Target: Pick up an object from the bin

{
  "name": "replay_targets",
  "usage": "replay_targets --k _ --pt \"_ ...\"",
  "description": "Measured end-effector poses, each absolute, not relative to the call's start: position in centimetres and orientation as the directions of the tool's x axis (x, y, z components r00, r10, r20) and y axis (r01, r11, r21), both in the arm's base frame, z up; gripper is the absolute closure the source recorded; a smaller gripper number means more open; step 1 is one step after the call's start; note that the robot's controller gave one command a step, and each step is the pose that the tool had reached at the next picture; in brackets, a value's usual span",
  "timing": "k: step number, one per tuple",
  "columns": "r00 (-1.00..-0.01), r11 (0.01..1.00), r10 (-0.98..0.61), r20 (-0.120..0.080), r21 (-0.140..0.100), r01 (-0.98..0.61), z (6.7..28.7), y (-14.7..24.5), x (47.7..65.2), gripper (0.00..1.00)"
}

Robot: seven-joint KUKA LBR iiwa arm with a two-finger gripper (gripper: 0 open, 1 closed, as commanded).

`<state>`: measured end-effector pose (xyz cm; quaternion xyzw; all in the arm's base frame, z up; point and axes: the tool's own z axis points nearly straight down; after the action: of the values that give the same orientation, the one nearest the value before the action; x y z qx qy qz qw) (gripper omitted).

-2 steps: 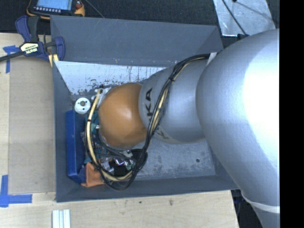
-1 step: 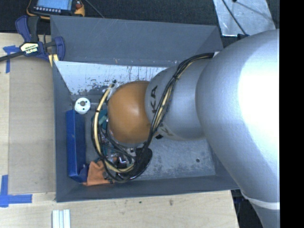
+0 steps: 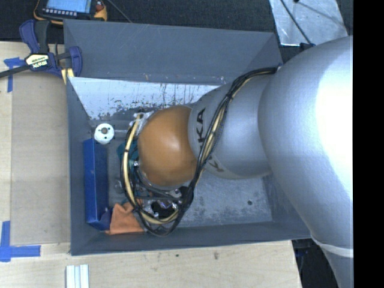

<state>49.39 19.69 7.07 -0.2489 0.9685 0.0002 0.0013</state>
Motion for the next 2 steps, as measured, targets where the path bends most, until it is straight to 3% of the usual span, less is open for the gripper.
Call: replay_targets --k 1,2 --pt "-0.754 0.754 -0.656 -0.005 -0.001 -0.656 7.05 19.47 48.49 1.0" --pt "-0.754 0.754 -0.656 -0.004 -0.001 -0.656 7.05 19.47 48.49 1.0"
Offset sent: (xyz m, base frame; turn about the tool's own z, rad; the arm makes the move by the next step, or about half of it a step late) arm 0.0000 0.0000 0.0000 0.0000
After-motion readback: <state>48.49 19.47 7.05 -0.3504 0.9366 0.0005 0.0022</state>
